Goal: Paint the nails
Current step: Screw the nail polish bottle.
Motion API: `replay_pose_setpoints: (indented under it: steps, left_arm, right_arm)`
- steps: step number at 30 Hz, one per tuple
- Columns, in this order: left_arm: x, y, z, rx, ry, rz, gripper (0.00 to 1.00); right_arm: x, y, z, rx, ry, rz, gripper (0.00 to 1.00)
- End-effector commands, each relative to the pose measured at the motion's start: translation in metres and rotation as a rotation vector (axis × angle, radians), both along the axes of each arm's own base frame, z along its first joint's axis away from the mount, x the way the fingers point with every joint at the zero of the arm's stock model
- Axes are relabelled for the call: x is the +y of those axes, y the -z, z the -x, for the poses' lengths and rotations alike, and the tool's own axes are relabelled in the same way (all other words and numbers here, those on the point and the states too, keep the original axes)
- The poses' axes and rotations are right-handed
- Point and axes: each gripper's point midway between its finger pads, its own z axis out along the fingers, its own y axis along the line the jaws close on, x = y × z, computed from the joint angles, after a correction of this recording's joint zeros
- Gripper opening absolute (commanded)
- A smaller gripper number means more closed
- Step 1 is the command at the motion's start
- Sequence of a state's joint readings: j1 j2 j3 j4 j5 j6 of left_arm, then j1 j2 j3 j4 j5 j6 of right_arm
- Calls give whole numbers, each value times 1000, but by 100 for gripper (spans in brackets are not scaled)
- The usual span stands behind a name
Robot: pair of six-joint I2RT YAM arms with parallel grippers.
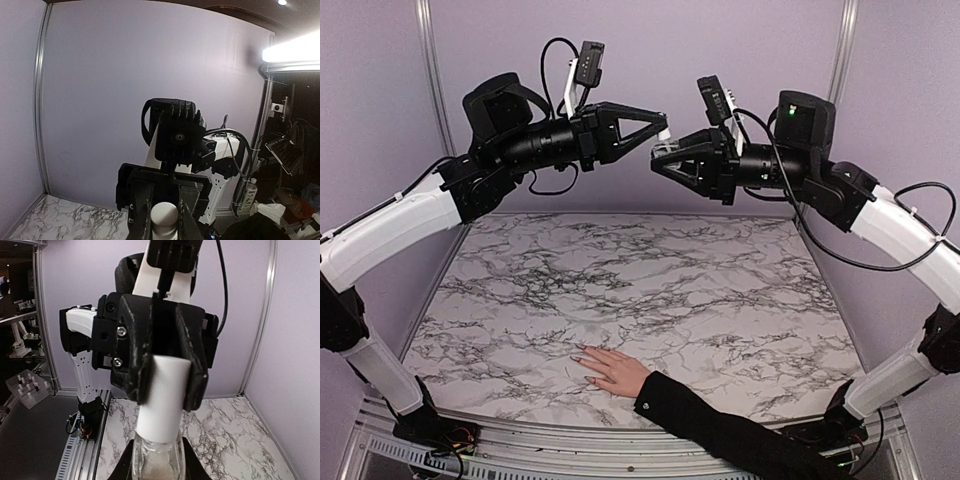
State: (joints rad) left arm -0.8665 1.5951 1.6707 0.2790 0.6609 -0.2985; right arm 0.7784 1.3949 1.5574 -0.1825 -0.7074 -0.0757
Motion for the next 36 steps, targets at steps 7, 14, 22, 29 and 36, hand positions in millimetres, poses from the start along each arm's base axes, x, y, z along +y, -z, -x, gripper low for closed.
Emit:
replay_pose_setpoints:
  steps: [7, 14, 22, 29, 36]
  left_arm:
    - [-16, 77, 58, 29, 418, -194, 0]
    - [-14, 76, 46, 35, 334, -203, 1]
    - [0, 45, 20, 45, 141, -128, 42]
    - [50, 23, -23, 85, -282, -68, 65]
    - [112, 47, -47, 265, -618, -25, 70]
  right_arm:
    - [-21, -79, 85, -159, -406, -242, 0]
    - [-21, -67, 84, -136, -401, -216, 0]
    - [-19, -32, 73, -104, -314, -150, 0]
    - [-22, 16, 40, -65, -60, -108, 0]
    - [-36, 58, 11, 9, 185, -176, 0]
